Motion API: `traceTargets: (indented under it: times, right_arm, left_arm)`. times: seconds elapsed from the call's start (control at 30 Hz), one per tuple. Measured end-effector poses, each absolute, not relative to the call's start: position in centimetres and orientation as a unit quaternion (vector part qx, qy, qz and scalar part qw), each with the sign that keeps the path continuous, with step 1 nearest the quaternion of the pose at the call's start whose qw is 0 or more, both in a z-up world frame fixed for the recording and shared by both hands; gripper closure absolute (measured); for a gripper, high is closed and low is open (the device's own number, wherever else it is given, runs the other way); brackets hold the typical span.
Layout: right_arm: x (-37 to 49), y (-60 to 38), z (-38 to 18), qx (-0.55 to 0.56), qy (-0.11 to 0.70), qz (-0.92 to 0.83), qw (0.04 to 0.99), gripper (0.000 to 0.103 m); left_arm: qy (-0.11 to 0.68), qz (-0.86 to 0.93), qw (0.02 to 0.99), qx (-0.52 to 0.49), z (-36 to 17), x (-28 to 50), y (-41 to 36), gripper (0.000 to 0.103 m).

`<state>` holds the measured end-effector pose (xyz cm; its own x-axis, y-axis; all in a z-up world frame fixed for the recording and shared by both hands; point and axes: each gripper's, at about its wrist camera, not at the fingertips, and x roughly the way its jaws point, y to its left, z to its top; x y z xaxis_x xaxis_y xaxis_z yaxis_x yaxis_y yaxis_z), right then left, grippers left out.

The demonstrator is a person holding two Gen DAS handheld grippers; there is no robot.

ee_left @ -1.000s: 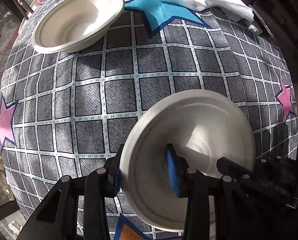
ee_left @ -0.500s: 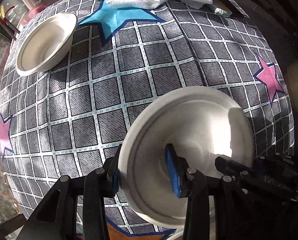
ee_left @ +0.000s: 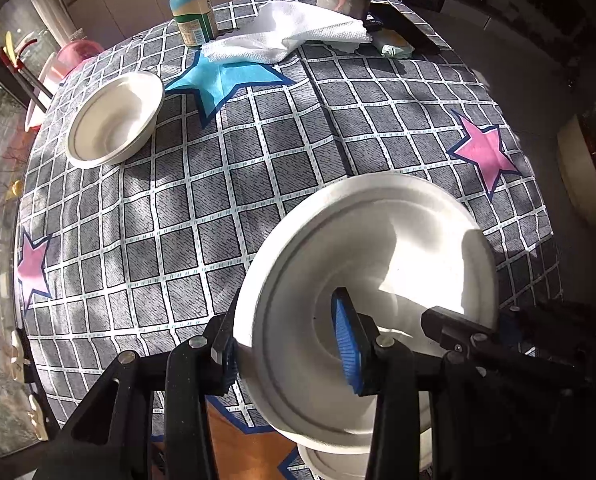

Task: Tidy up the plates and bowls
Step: 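Carry the second white bowl with both grippers and lower it onto the first, then open both grippers and move them to the last white bowl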

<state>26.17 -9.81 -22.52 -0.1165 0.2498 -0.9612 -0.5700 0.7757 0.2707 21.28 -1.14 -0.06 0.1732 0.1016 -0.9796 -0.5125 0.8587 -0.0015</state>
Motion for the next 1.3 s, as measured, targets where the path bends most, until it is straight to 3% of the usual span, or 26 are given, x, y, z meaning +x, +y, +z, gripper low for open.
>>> traceTargets:
  times: [0.67,0.77,0.83,0.9,0.97,1.0,1.03,1.3]
  right_arm:
    - [17.9,-14.3,-23.4,-0.154,0.699,0.284,0.638,0.084]
    - [17.7,-14.3,-23.5,-0.163,0.694,0.282,0.642,0.084]
    - [17.8,-14.4,-23.4,-0.165,0.692,0.278,0.645,0.084]
    - [17.8,-14.5,-23.3,-0.171,0.689,0.273,0.65,0.083]
    - [18.1,-14.9,-23.1,-0.171,0.687,0.265,0.655,0.069]
    - [18.3,-15.1,-23.0,-0.17,0.685,0.258,0.66,0.048]
    - [18.5,-15.3,-22.9,-0.163,0.681,0.257,0.666,0.036]
    - [20.0,-15.6,-22.7,-0.144,0.684,0.237,0.674,0.036]
  left_arm:
    - [0.656,0.16,0.712,-0.193,-2.4,16.5,-8.6,0.059]
    - [0.657,0.162,0.713,-0.185,-2.3,16.4,-8.8,0.053]
    - [0.657,0.171,0.712,-0.177,-2.1,16.1,-8.6,0.034]
    - [0.654,0.178,0.714,-0.177,-1.9,15.8,-8.2,0.025]
    - [0.653,0.184,0.712,-0.18,-1.8,15.2,-7.5,0.024]
    - [0.654,0.188,0.71,-0.181,-1.9,14.8,-7.2,0.024]
    - [0.656,0.189,0.707,-0.183,-2.1,14.5,-6.8,0.024]
    - [0.66,0.225,0.688,-0.201,-2.6,12.3,-4.0,0.024]
